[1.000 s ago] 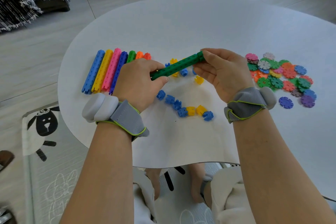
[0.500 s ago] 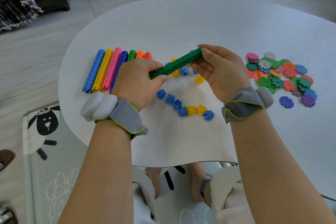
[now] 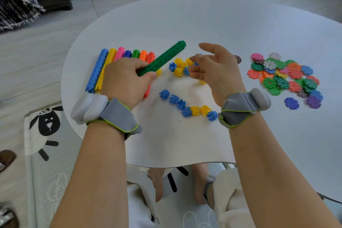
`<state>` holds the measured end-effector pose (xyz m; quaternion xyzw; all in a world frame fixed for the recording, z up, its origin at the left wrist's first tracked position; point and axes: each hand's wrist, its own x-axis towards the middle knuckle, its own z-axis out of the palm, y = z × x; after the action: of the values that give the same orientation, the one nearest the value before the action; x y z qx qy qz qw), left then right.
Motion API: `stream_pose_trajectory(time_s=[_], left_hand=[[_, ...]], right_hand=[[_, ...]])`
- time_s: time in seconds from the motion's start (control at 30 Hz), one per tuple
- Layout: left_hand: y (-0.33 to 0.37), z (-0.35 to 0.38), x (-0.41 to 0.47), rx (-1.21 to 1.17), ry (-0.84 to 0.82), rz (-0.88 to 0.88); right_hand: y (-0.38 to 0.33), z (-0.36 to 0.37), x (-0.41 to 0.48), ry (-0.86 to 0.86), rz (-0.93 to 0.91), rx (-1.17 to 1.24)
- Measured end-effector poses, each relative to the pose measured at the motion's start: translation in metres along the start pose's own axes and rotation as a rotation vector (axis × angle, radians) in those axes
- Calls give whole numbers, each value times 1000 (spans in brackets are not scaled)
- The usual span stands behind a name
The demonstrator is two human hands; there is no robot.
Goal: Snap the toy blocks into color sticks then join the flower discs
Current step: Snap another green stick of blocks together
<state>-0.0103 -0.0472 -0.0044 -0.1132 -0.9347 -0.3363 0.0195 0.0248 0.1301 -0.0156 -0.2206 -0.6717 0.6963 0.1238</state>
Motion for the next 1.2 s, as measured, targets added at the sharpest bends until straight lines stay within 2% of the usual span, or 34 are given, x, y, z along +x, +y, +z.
stream_pose_trajectory(time_s=[0.07, 0.17, 0.23, 0.33, 0.47, 0.67, 0.93, 1.2], left_hand=[[-4, -5, 0, -32, 39, -43], [-7, -6, 0, -52, 54, -64], [-6, -5, 0, -36, 47, -61], [-3, -1, 0, -21, 42, -72], [-5, 2, 0, 1, 55, -97], [-2, 7, -3, 83, 20, -117], [11, 22, -5, 178, -4, -144], [14, 32, -8, 320, -61, -142]], right_hand=[[3, 2, 1, -4, -51, -121], [8, 12, 0, -17, -218, -502], [11, 22, -3, -65, -310, -730], [16, 37, -5, -179, -450, -924], [18, 51, -10, -287, -438, -1177], [32, 57, -7, -331, -434, -1322], [28, 39, 6, -222, -388, -1278], [33, 27, 15, -192, -433, -1210]])
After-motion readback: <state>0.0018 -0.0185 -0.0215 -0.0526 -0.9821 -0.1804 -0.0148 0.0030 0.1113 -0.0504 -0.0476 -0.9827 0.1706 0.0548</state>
